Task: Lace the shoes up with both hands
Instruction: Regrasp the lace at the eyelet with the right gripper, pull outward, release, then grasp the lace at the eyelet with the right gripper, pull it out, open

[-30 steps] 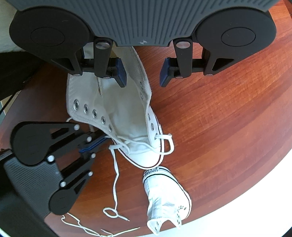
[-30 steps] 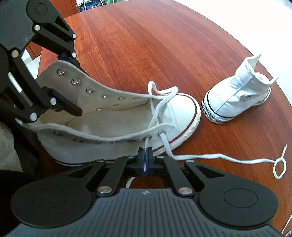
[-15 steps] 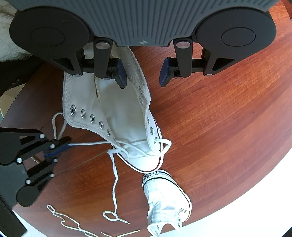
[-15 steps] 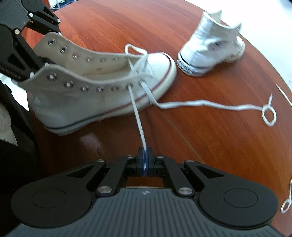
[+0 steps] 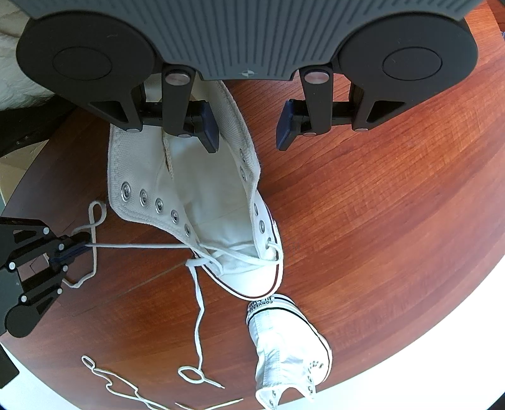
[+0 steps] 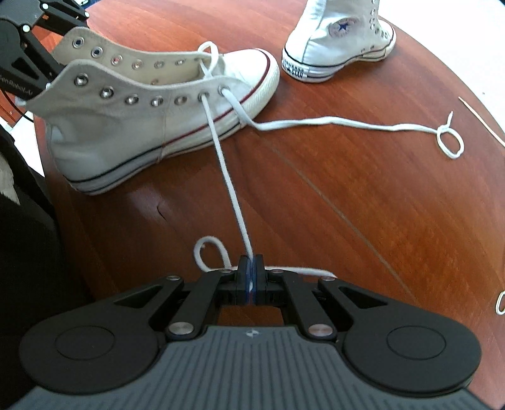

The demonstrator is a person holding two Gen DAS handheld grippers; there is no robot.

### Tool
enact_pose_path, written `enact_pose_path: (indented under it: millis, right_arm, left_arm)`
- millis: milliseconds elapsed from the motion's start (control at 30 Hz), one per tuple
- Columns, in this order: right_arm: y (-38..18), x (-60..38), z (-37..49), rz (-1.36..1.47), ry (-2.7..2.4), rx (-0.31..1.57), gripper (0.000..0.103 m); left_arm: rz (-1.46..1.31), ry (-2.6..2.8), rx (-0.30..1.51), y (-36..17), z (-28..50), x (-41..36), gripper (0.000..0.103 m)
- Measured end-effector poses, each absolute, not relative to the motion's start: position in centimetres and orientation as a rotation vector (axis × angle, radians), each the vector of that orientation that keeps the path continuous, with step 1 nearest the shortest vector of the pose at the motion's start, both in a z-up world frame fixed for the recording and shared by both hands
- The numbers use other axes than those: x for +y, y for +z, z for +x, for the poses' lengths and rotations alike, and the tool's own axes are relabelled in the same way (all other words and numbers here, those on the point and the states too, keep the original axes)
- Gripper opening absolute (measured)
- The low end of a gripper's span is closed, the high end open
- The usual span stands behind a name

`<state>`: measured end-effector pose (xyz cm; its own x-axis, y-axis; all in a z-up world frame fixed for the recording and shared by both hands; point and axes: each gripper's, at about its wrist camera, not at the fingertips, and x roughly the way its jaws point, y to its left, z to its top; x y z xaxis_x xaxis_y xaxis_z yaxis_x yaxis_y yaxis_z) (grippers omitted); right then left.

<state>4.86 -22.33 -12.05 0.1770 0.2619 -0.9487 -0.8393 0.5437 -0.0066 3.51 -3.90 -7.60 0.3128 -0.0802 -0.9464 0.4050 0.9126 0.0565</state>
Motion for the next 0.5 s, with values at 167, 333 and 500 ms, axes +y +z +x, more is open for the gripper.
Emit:
enact_pose_path:
  millis: [167,333,500]
  right_arm:
    - [-11.4,-21.9,4.9,-0.596,0.874,1.122,0.006]
    - [-10.5,-20.6,4.9,-0.604,0.917,1.057,0.033]
    - [-10.0,-19.2,5.5,-0.62,0.934,1.013,0.033]
  left_arm:
    - [0.318,-0.333,1.213,-7.6,3.5,-3.9,0.043]
    - [0.315,-0.331,1.213,-7.5,3.4,-3.9,0.043]
    - [0.315,-0.329,1.212,-7.4,3.4,-4.0,0.043]
